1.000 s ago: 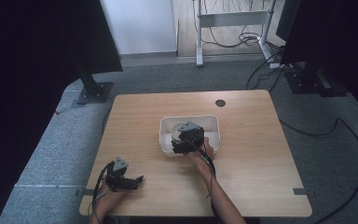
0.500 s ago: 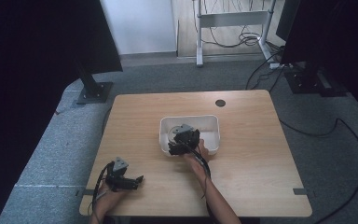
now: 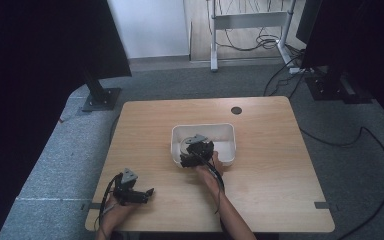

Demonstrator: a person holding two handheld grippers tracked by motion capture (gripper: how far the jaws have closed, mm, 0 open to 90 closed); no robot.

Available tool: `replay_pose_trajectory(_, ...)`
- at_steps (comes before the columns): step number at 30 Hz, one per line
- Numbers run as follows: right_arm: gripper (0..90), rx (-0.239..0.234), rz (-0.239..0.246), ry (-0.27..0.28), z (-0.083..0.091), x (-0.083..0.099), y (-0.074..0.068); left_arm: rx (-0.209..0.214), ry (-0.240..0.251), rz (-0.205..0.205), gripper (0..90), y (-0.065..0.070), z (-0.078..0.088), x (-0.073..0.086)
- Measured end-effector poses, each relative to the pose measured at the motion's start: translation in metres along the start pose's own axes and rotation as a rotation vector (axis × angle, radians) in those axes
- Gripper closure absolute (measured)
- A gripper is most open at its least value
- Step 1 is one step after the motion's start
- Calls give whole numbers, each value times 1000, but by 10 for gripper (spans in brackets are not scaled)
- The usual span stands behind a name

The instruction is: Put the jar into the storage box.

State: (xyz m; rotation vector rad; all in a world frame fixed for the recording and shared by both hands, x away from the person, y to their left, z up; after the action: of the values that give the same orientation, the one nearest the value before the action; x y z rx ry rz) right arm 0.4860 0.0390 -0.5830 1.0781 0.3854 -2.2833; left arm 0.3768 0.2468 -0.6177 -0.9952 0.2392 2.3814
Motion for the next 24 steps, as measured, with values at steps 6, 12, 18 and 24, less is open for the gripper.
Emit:
replay_pose_trajectory(6,92,-15,-10,-7,0,0,1,0,0,0,0,0,0,0)
replay_pose_trajectory(12,46,-32,-12,-7,0,0,0,0,0,0,0,0,0,0)
replay_pose_trajectory(18,32,-42,-4,9,3,-2,-1,0,0,0,0,0,0,0)
replay_pose_trajectory(24,37,-52,-2,37,10,-4,0,0,0,0,0,0,0,0)
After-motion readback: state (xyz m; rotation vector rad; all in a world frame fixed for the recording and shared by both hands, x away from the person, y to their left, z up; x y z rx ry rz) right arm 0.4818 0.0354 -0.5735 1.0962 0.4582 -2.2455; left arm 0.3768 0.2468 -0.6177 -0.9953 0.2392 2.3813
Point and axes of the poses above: each handheld gripper's, and its own axes: z roughly backward along the jaws, x roughly out of its underside, y roughly to its right, the point moved 9 cm from there along -z, roughly forward along the jaws, and after that the axes turned 2 degrees about -x, right-handed, at the moved point
